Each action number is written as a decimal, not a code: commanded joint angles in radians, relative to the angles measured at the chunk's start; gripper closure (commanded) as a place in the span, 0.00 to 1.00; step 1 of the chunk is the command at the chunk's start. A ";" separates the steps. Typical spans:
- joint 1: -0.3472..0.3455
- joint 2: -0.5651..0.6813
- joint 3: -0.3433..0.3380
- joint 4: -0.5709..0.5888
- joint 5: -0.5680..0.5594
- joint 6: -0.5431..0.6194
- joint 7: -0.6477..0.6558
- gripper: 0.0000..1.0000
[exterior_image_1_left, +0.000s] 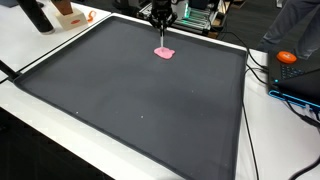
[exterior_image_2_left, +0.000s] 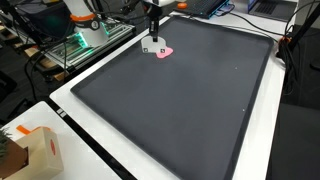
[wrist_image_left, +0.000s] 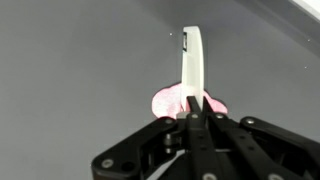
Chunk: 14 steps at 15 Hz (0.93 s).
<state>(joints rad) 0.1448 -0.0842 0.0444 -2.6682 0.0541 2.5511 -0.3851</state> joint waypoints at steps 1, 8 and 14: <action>-0.005 0.016 0.008 -0.008 0.027 0.070 -0.037 0.99; -0.006 0.076 0.026 0.021 -0.029 0.109 0.017 0.99; 0.000 0.131 0.055 0.080 -0.073 0.120 0.084 0.99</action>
<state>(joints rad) 0.1448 -0.0335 0.0778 -2.6320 0.0039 2.6094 -0.3478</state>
